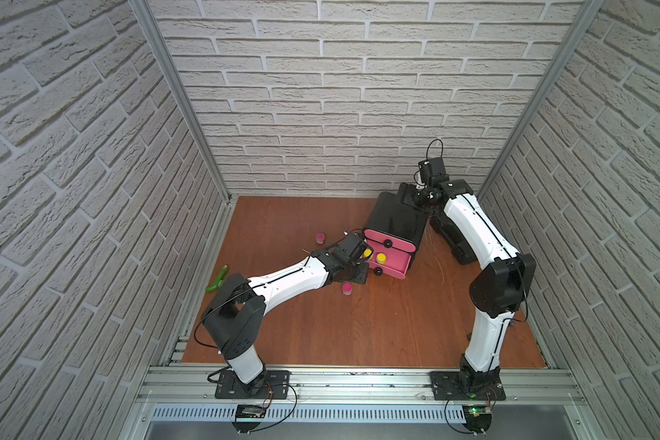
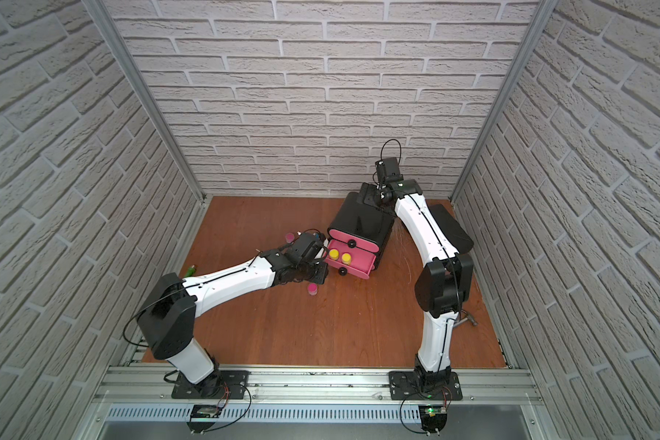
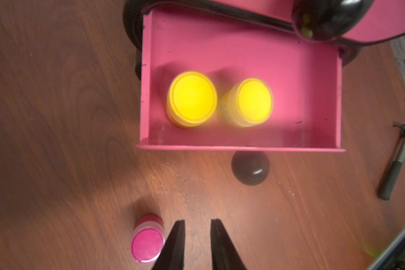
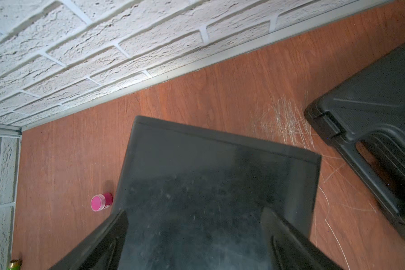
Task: Put the paint cans in the drawer according to color
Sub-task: Close the drawer of the storage box.
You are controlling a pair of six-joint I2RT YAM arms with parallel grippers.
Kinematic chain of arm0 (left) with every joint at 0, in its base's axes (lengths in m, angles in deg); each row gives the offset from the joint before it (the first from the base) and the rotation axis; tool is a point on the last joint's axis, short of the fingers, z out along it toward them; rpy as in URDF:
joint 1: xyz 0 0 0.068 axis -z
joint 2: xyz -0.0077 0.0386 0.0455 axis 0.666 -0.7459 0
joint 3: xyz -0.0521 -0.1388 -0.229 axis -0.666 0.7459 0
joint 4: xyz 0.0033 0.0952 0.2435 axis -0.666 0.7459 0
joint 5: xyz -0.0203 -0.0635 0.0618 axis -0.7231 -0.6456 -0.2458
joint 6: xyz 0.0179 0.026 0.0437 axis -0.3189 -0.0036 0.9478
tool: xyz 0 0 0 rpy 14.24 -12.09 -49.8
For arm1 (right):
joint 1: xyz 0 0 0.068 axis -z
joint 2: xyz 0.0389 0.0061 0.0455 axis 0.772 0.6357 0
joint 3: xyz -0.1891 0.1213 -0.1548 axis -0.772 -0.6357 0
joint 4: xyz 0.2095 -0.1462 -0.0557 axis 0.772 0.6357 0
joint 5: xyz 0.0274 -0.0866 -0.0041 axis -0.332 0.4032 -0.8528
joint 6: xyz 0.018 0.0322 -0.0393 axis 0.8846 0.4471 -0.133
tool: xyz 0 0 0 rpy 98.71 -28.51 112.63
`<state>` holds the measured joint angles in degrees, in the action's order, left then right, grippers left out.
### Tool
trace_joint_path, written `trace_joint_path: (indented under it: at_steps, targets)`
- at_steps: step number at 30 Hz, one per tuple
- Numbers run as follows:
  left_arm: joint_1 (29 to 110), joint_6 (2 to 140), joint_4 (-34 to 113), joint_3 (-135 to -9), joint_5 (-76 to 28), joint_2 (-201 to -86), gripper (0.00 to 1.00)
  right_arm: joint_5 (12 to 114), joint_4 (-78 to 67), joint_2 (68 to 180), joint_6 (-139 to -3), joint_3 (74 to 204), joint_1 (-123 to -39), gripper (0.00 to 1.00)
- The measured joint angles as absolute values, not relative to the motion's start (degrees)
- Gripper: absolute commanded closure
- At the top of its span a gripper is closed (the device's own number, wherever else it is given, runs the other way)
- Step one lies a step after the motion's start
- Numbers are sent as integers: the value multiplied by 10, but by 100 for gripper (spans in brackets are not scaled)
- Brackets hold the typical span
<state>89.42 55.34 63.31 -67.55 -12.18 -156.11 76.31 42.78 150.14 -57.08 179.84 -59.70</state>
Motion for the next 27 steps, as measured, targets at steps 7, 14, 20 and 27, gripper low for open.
trace_joint_path:
  at_steps: [7,14,20,27]
  targets:
    - [898,580,574,-669,-117,-1574,78,754,416,1566,-573,1873,-586,4]
    - [898,612,546,-665,-110,-1598,81,754,409,1627,-574,1938,-584,2]
    - [898,626,526,-660,-100,-1609,83,755,400,1659,-587,1959,-583,2]
    - [898,638,508,-660,-82,-1641,86,740,404,1659,-606,1957,-582,2]
